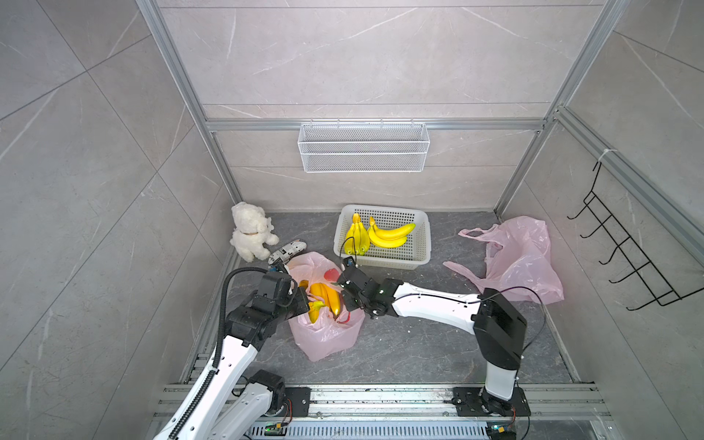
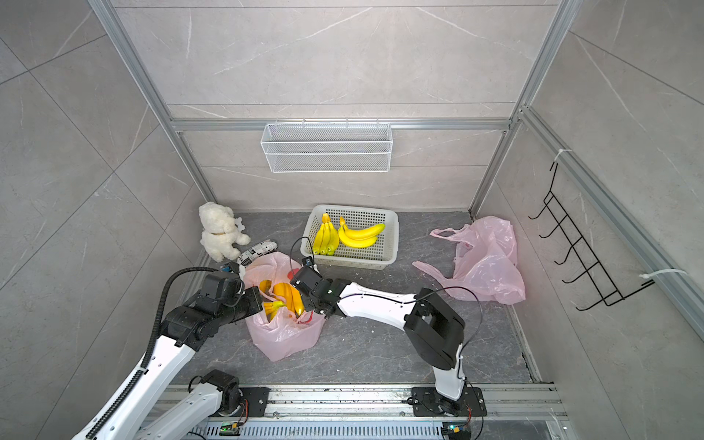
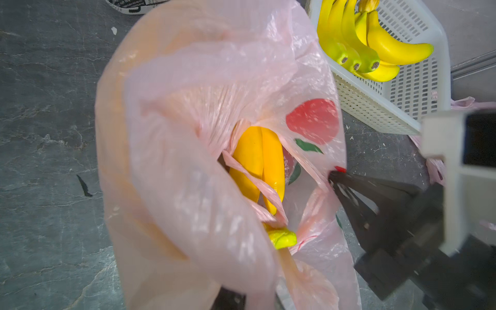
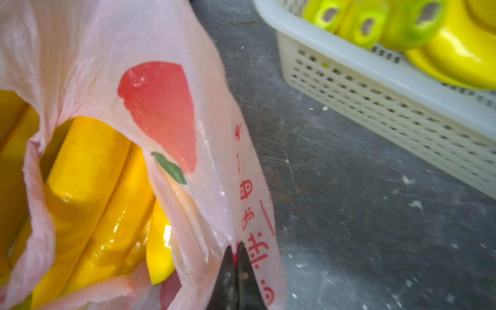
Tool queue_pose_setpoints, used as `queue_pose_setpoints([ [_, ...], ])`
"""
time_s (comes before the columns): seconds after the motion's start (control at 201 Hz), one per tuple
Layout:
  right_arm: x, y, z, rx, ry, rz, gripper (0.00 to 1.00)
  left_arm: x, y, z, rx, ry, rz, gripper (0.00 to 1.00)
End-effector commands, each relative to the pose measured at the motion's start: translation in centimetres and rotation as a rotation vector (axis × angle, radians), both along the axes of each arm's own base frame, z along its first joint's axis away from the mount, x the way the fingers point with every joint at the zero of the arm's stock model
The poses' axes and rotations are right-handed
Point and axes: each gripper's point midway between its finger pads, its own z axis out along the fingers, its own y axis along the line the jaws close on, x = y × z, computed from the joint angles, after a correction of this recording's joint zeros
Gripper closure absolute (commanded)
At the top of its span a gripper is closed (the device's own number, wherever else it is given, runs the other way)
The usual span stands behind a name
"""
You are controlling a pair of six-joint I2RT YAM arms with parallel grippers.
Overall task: Place the banana into a plastic bag & tie a knot
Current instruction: Adjust the plastic bag at the center of the board.
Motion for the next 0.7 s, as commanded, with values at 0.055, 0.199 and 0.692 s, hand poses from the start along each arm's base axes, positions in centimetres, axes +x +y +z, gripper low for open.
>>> queue_pose_setpoints([
  [0.055, -3.1, -3.6, 2.6, 0.061, -0.102, -0.131, 1.00, 3.9, -2.9, 3.5, -0.053, -0.122, -0.110, 1.00],
  [0.199, -7.1, -5.7, 3.5, 0.077, -0.163, -0.191, 1.00, 7.0, -6.0, 4.9, -0.118, -0.164, -0.210, 1.00],
  [0.692, -9.9, -7.3, 7.6, 0.185, -0.165, 0.024, 0.49, 9.0, -12.4, 5.9, -0.079, -0.211, -0.524, 1.00],
])
